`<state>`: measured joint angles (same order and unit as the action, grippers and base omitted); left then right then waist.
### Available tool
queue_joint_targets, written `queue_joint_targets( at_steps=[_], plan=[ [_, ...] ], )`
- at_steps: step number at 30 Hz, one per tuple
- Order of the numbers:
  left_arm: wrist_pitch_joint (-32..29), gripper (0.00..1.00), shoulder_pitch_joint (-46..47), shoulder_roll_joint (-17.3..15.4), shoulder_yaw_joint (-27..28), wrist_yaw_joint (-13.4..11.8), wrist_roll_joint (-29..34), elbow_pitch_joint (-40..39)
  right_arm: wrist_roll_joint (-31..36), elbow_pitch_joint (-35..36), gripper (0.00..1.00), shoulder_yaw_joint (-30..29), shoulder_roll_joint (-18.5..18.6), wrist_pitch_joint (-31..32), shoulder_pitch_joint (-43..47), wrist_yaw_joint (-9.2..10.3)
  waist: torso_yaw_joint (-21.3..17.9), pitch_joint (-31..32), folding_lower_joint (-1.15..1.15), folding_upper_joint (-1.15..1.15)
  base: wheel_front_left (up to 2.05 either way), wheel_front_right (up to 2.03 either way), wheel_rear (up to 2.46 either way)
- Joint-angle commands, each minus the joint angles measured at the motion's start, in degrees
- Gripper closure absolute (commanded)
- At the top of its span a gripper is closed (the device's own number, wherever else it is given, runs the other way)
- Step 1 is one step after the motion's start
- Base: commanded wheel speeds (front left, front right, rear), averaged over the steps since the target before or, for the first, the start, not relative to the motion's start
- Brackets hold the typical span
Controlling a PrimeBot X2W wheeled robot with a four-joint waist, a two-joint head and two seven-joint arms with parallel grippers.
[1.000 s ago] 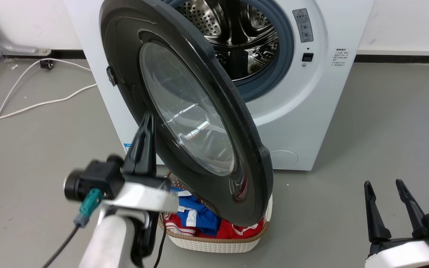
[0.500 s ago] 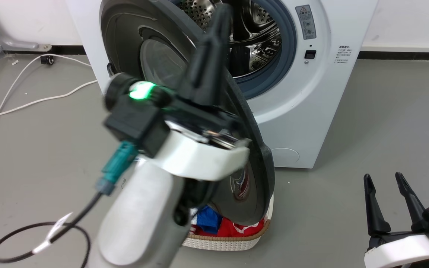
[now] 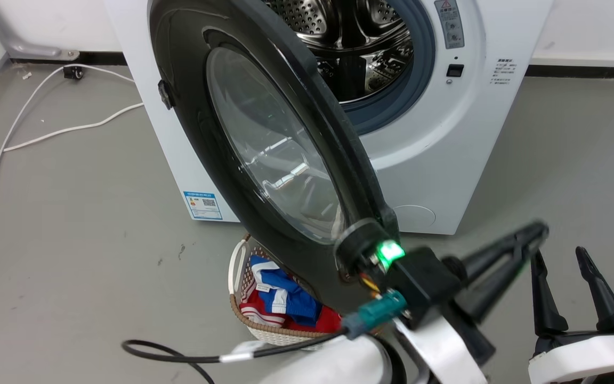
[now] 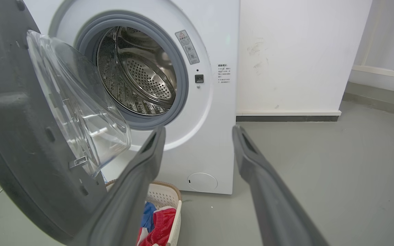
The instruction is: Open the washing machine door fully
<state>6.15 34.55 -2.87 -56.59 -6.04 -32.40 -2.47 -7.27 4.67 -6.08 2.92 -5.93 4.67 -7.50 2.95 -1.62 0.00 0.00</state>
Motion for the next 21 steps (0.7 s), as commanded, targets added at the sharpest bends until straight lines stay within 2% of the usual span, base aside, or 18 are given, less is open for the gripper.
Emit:
queue_joint_targets(
  at_steps=[1, 8, 21],
  plan=[
    [-0.2, 1.00, -0.7, 0.0, -0.5, 0.3, 0.0, 0.4, -0.1, 0.1, 0.00, 0.0, -0.1, 0.0, -0.9, 0.01, 0.1, -0.2, 0.00, 0.00, 0.00, 0.00, 0.00],
    [-2.2, 1.00, -4.6, 0.0, -5.2, 0.7, -3.2, 7.9, 0.0, -0.4, 0.00, 0.3, -0.1, -0.1, -1.5, 0.01, 0.1, -1.2, 0.00, 0.00, 0.00, 0.00, 0.00],
    [2.7, 1.00, -1.8, 0.0, -0.7, -1.9, -5.5, 21.9, -0.1, -1.5, 0.00, 0.6, -0.1, -0.5, -2.5, 0.01, -0.3, -2.1, 0.00, 0.00, 0.00, 0.00, 0.00]
  ],
)
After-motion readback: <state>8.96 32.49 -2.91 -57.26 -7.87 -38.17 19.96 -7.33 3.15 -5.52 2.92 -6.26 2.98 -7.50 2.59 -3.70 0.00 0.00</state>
